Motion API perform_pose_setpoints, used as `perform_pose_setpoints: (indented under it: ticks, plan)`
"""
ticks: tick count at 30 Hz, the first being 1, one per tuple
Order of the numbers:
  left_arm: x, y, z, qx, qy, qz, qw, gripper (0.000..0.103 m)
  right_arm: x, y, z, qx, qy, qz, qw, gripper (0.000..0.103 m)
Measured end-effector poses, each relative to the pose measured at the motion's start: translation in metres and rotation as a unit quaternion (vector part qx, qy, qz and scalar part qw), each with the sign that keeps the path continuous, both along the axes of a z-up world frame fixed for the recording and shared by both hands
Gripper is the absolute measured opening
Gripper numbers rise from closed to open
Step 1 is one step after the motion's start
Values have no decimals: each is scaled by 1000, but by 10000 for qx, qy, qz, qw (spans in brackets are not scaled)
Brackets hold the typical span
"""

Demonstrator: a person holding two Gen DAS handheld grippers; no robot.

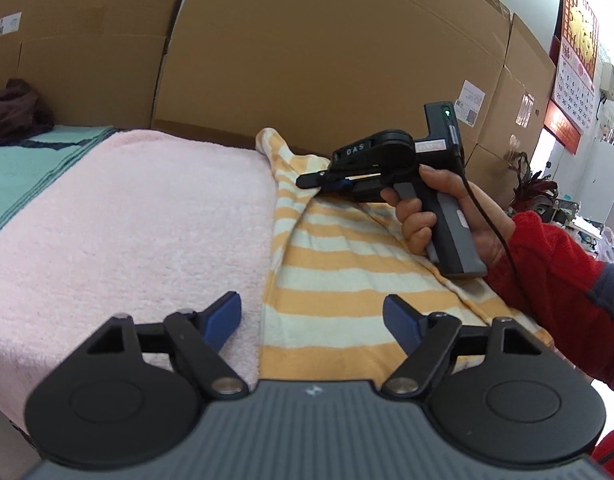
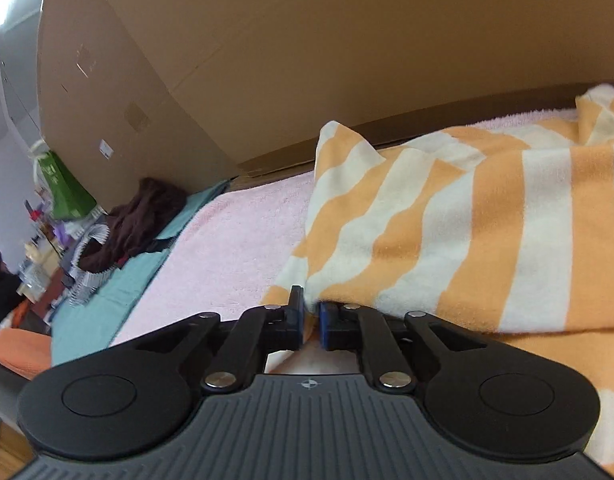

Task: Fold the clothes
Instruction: 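Pinch the striped shirt edge with the right gripper and lift it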

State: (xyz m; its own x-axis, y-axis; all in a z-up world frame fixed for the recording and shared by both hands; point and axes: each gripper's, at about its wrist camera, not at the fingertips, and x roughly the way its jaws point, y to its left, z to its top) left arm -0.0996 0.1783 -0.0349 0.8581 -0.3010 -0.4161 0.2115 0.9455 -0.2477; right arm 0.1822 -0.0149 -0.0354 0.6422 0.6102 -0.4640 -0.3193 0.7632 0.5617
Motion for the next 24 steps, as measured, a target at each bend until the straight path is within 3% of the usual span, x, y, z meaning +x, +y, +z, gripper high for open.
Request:
perform_pose_setpoints:
  ticks: [2,4,6,10,12,16,19,21,24]
  plan:
    - [-1,-2,2,60,75,31,9999,44,-1,-10,-3,413,1,53,9991,9]
    - [0,-3,4,11,211,-1,9998,32,-4,-16,2,580,-159,115,9981,9]
    - [0,-6,6,39,313,28,9995,31,-2,-18,2,696,-82,109,9975,9]
    - [0,-7,10,14,462,148,9988,11,-4,-19,4,819,-70,109,9966,9]
    - [0,-6,12,-83,538,168,9984,12,-6,-20,6,861,-143,88,9961,9]
    - [-5,-5,9,171,603,255,9977,30,-5,-22,6,889,-153,2,9959,9]
    - [-12,-5,8,274,607,212,9976,30,-6,-22,7,912,-216,-30,9956,9]
    - [-17,-5,9,318,641,141,9973,40,-7,-23,9,955,-291,-47,9950,9]
    - [-28,0,10,195,759,-7,9969,67,-6,-25,8,1031,-297,-67,9942,9]
